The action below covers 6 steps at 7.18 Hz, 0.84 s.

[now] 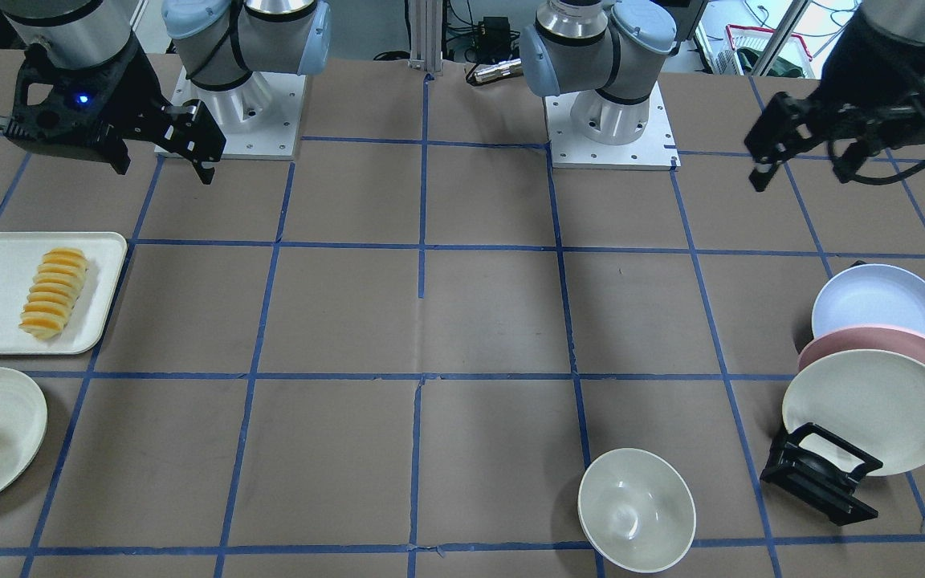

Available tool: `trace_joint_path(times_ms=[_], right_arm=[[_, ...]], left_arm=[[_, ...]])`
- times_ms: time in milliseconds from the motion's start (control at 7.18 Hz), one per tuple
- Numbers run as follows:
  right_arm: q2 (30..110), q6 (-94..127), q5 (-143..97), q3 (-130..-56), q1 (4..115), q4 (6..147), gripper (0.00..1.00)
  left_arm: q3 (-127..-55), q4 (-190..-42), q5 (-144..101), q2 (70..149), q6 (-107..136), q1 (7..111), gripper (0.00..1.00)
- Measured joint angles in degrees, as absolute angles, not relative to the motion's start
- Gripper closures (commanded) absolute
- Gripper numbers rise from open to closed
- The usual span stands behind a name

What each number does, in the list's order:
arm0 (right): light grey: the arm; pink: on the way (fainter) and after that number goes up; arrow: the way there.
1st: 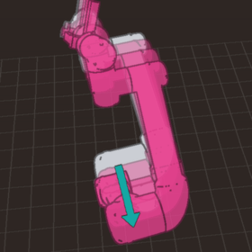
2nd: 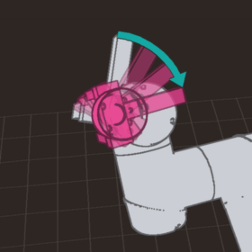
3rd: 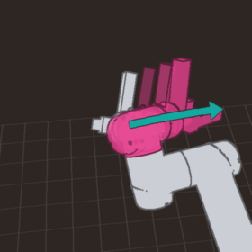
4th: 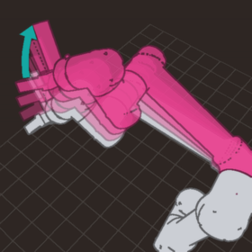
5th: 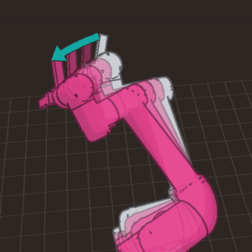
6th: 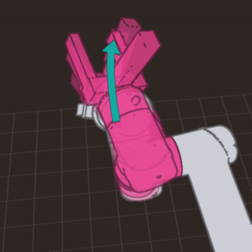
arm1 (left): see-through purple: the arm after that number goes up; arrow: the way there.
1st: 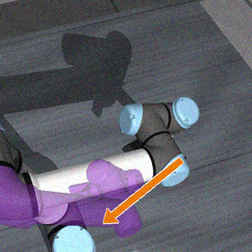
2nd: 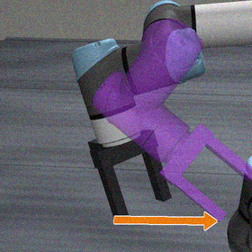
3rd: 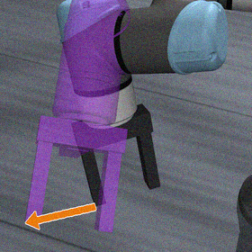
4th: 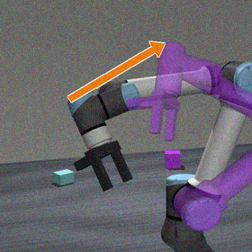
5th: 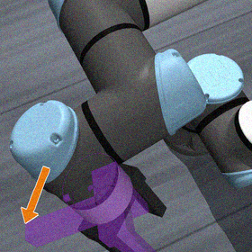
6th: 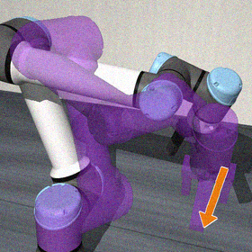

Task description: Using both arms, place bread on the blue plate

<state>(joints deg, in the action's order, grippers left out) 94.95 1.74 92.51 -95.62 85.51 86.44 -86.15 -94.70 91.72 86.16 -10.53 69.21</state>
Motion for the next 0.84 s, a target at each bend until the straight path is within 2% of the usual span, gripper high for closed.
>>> trace_joint_path(times_ms=[278, 418, 835], right_arm=[[94.9, -3.5, 95.5, -100.1, 79.1, 88.8, 0.0], [94.9, -6.8, 95.9, -102.2, 74.6, 90.4, 0.0], [94.8, -18.8, 96.0, -111.1, 63.1, 102.6, 0.0]], left_arm=[[-89.6, -93.8, 91.9, 87.4, -13.6, 52.2, 0.0], [-92.6, -87.9, 92.7, 89.5, -14.0, 46.3, 0.0], [-100.2, -71.4, 99.2, 97.2, -14.0, 41.0, 0.0]])
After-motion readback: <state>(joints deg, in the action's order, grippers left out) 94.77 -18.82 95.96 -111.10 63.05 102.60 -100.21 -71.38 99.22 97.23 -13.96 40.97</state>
